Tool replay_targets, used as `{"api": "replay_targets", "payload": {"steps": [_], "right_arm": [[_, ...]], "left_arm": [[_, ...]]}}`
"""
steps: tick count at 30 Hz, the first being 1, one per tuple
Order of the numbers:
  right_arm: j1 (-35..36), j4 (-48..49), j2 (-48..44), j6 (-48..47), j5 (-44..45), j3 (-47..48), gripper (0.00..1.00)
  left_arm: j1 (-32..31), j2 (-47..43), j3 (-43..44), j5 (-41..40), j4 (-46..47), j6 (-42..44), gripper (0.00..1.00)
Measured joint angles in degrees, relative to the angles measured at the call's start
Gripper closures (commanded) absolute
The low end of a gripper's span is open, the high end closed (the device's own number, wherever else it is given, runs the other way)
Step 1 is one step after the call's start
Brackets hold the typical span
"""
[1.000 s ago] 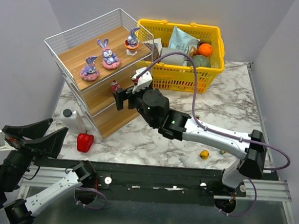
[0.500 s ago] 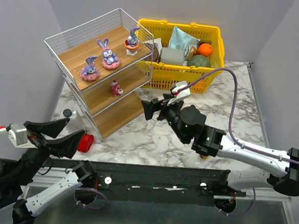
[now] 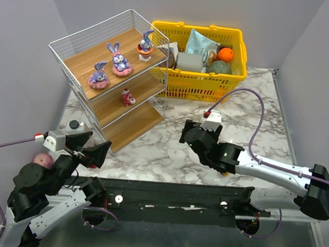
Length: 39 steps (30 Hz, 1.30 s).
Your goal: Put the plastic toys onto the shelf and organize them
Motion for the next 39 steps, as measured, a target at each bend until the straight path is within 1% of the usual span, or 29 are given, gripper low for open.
{"api": "replay_targets", "payload": {"steps": [3,7,12,16,19,20,23,28,29,31,32,34,35,37,39], "right_arm": [[-3.6,-2.3,1.2,3.3,-0.2,-1.5,0.02],[-6.2,-2.7,4.5,5.7,-0.9,-1.6,0.02],[-8.9,0.5,9.7,4.7,-2.7,-2.3,0.05],[-11.0,4.6,13.9,2.6,-4.5,-2.6,0.09],[-12.3,6.6,15.8,1.8,-5.7,-2.8,0.15],[-12.8,7.1,16.3,1.7,-6.2,-2.8,0.21],[-14.3,8.9,17.6,1.3,-7.4,-3.3,0.29],[-16.0,11.1,20.5,1.0,-9.0,-3.6,0.34],[-16.3,11.3,21.2,1.0,-9.2,-3.6,0.37],[-16.6,11.7,22.3,1.0,-9.4,-3.7,0.39],[-16.7,12.0,22.8,1.0,-9.4,-3.8,0.42],[-17.0,12.4,23.5,0.8,-9.2,-3.8,0.44],[-17.0,12.5,23.7,0.7,-9.0,-3.8,0.47],[-17.3,13.2,24.0,0.7,-8.8,-3.8,0.49],[-17.3,14.0,24.3,0.7,-8.5,-3.8,0.55]], "left_arm": [[0.0,0.0,-0.8,-1.6,-0.1,0.0,0.01],[0.0,0.0,-1.9,-3.2,0.3,0.0,0.01],[0.0,0.0,-4.9,-4.2,0.6,0.0,0.01],[0.0,0.0,-6.1,-4.6,0.7,0.3,0.01],[0.0,0.0,-6.3,-5.0,0.7,0.4,0.01],[0.0,0.0,-6.3,-5.3,0.8,0.5,0.01],[0.0,0.0,-6.3,-5.4,1.1,0.9,0.01],[0.0,0.0,-5.3,-6.1,1.7,3.7,0.01],[0.0,0.0,-5.0,-6.4,2.1,4.3,0.01],[0.0,0.0,-4.7,-6.9,2.6,5.2,0.01],[0.0,0.0,-4.5,-7.0,2.8,5.7,0.01],[0.0,0.0,-4.5,-7.1,3.0,6.3,0.01],[0.0,0.0,-4.5,-7.1,3.1,6.5,0.01],[0.0,0.0,-4.5,-7.1,3.2,6.9,0.01],[0.0,0.0,-4.5,-7.1,3.2,7.1,0.01]]}}
